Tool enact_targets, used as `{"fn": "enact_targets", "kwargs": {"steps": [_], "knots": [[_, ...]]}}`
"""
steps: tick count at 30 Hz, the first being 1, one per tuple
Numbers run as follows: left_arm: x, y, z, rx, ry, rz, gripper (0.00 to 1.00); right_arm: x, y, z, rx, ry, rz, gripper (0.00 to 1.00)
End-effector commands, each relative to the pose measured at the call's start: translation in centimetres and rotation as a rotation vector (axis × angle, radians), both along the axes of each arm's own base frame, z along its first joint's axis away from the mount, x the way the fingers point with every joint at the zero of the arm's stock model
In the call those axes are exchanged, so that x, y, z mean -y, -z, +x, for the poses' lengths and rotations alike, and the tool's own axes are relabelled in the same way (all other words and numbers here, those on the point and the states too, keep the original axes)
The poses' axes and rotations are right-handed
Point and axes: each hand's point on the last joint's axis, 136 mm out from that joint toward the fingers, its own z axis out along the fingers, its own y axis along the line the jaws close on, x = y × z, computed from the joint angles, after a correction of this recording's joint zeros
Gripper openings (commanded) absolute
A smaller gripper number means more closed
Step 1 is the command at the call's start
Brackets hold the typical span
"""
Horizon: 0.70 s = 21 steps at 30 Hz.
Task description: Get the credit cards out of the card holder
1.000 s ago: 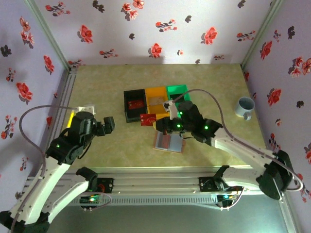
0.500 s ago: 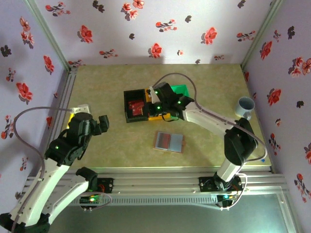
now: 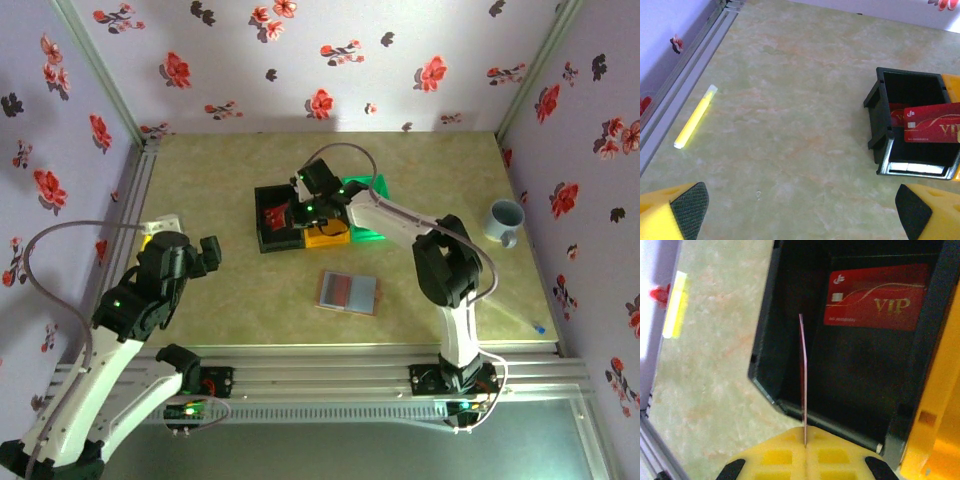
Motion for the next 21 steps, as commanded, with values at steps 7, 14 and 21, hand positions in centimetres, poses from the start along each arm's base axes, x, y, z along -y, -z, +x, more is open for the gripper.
{"fn": "enact_targets", "kwargs": {"steps": [7,14,21], "knots": [[-0.8,0.1,0.1,0.005,-0.026,0.038,1.0,-0.7,1.2,2.9,-0.018,0.031,-0.013,0.0],[-0.8,0.2,0.2,0.005,-0.028,0.04,1.0,-1.7,2.0,3.4,-0.044,0.026,0.005,0.0],[-1.0,0.2,0.2,0.005,-0.032,0.04,1.0,-2.3,2.5,3.9,-0.06,0.034,0.017,0.0]]}}
